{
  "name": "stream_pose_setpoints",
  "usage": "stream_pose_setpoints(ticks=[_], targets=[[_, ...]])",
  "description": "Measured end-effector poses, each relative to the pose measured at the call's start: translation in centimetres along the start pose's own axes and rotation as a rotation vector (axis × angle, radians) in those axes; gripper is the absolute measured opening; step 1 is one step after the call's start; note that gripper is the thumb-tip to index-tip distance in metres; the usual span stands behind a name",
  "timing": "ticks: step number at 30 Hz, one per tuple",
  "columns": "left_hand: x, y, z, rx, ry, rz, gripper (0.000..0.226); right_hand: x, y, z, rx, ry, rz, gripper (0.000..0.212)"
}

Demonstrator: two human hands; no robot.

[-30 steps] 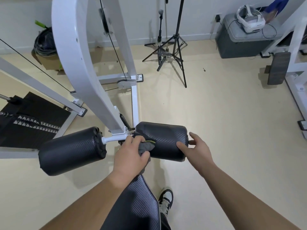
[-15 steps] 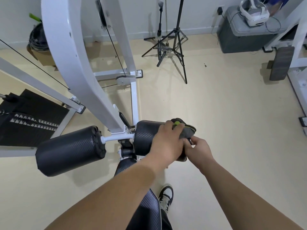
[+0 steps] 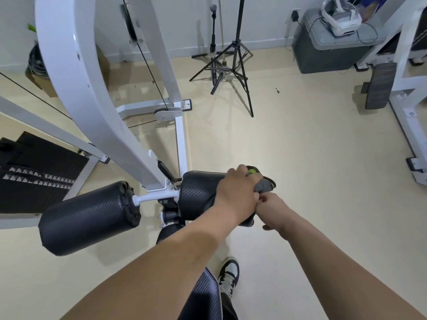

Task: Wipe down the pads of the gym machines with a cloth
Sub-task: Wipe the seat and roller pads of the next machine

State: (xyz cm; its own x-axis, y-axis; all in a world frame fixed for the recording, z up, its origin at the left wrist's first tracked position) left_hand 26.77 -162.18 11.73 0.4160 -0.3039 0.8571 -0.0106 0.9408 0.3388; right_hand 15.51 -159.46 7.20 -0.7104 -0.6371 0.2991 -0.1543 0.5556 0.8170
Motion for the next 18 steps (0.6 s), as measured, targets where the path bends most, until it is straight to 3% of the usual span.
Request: stream_pose_setpoints(ticks=[4, 8, 11, 13, 16, 18], targets=[[1.0, 0.4, -1.3, -0.021, -0.013, -0.005, 0.035, 0.1, 0.8, 0.5, 0.054, -0.131, 0.052, 0.021], [3.9, 1.0, -12.7, 0.316, -0.004, 0.082, 0.036, -0.5, 1.5, 1.0, 0.147, -0.202, 0.1, 0.051], [4.0, 2.4, -14.9, 0.371, 0.014, 0.077, 0.034, -1.4, 2.4, 2.3, 0.178, -0.215, 0.13, 0.058], [3.8, 4.2, -13.7, 0.367, -0.002, 0.117, 0.034, -1.0, 2.9, 2.8, 0.15, -0.257, 0.148, 0.055], [3.5, 7.2, -13.3, 0.377, 0.04, 0.207, 0.049, 0.8, 2.1, 2.5, 0.05, -0.329, 0.186, 0.035], [3.2, 8.5, -13.5, 0.354, 0.084, 0.24, 0.053, 1.6, 1.4, 1.4, 0.048, -0.299, 0.224, 0.04]])
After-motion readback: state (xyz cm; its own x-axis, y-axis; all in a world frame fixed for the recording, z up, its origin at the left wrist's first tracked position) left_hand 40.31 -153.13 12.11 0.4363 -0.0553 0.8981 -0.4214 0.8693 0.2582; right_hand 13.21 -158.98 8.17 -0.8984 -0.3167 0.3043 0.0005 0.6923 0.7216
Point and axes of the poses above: each hand's wrist, its own y-axis away from the middle knuckle, its own x-axis out of the back of the hand, z = x × y, the point moved 10 cm from there along -y, towards the middle knuckle
